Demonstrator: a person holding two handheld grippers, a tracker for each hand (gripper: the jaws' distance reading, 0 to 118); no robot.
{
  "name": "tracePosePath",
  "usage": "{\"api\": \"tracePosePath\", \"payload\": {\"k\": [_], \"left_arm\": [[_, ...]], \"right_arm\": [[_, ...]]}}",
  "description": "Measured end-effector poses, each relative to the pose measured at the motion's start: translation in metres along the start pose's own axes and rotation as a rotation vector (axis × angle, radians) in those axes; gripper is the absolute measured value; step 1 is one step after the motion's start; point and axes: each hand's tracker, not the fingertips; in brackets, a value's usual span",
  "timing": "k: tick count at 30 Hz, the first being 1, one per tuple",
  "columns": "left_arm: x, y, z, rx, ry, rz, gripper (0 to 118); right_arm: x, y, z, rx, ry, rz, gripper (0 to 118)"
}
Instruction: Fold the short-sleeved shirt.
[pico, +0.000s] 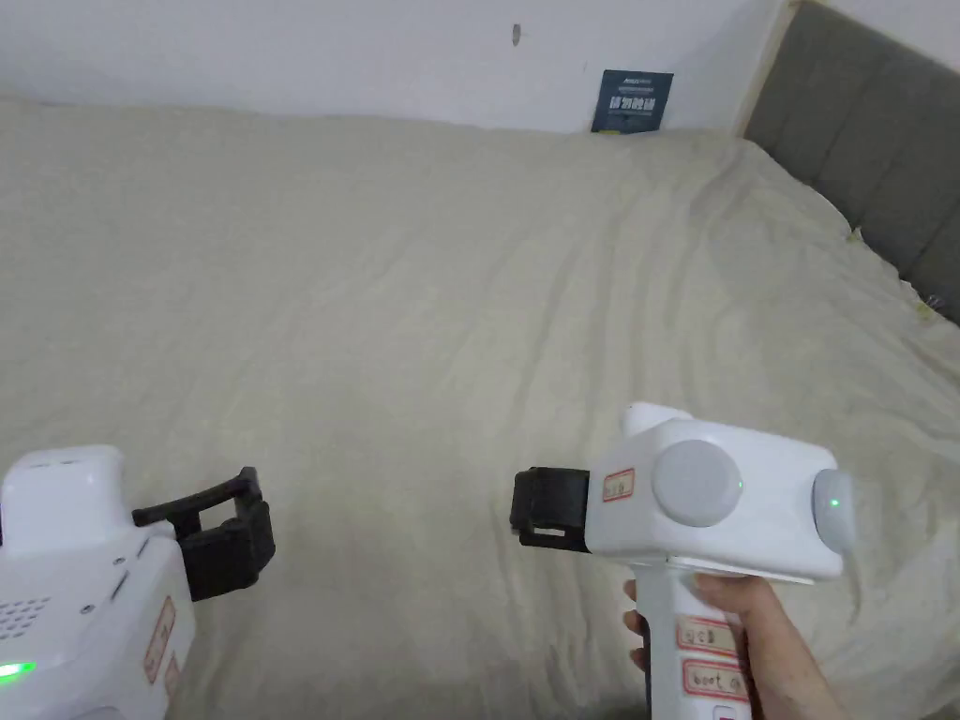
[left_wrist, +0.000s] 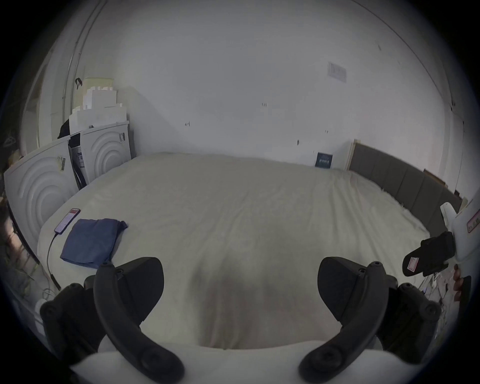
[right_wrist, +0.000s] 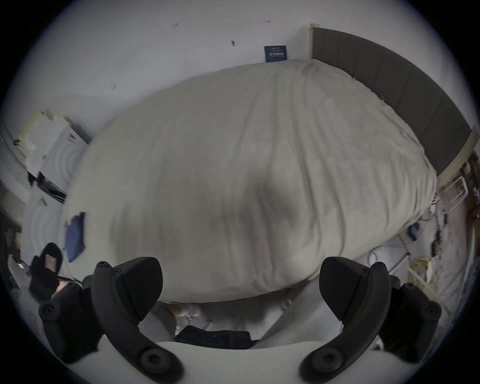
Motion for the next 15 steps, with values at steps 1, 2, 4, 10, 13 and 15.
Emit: {"api": "tracePosePath", "payload": {"k": [1,2,4,10,13,15], "left_arm": [[-0.001,-0.004,-0.002,-0.009,0.008,-0.009,118],[-0.002,-0.007,-0.004,-0.016,0.011,-0.013,118],[-0.001,-0.009,-0.006,-0.033,0.015,-0.005,118],[-0.005,-0.015,-0.020,-0.093,0.022,0.030,118],[-0.010,-0.015,-0.035,-0.131,0.036,0.045,118],[-0.015,-0.013,-0.049,-0.143,0.046,0.064,118]], "right_arm": [[0.000,-0.002,-0.004,0.004,-0.025,-0.011,118],[-0.001,-0.005,-0.007,0.002,-0.030,-0.022,118],[-0.002,-0.008,-0.011,-0.016,-0.024,-0.032,118],[-0.006,-0.003,-0.018,0.077,-0.077,-0.083,118],[-0.001,0.017,-0.030,0.073,-0.087,-0.091,118],[0.004,0.030,-0.047,0.060,-0.085,-0.061,118]]}}
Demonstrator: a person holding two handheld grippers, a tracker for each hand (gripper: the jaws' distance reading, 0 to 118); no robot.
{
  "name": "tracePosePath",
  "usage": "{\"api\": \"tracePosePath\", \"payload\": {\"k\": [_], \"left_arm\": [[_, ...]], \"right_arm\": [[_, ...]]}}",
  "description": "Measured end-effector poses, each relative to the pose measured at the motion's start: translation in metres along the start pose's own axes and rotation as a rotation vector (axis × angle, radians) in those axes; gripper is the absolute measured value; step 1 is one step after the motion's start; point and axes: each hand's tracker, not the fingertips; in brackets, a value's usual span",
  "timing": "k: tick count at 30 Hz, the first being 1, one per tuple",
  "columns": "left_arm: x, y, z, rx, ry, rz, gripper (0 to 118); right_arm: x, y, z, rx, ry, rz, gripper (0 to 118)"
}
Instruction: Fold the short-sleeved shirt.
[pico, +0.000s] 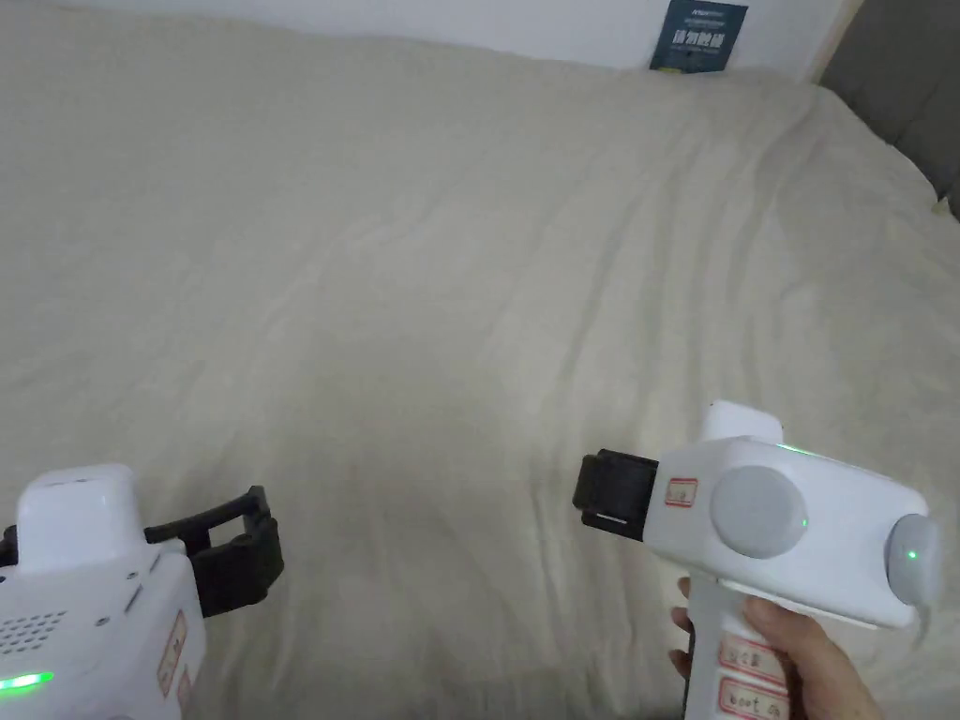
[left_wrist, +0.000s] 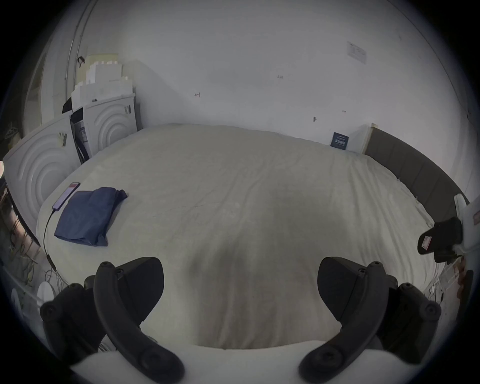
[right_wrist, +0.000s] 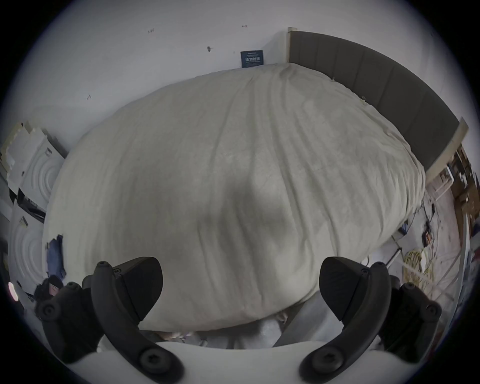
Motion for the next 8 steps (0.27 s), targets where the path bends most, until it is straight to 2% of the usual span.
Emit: {"api": "tracePosePath", "payload": {"k": [4,7,8], "left_arm": [[-0.012,0.017,-0.042,-0.025,0.042,0.039,118],[-0.024,0.032,-0.094,-0.073,0.112,0.067,118],[-0.027,0.037,-0.111,-0.103,0.117,0.077,118]], "right_arm": [[0.002,0.023,-0.051,0.005,-0.096,0.076,118],[0.000,0.042,-0.095,0.066,-0.114,0.171,118],[-0.001,0.049,-0.106,0.061,-0.116,0.158,118]]}}
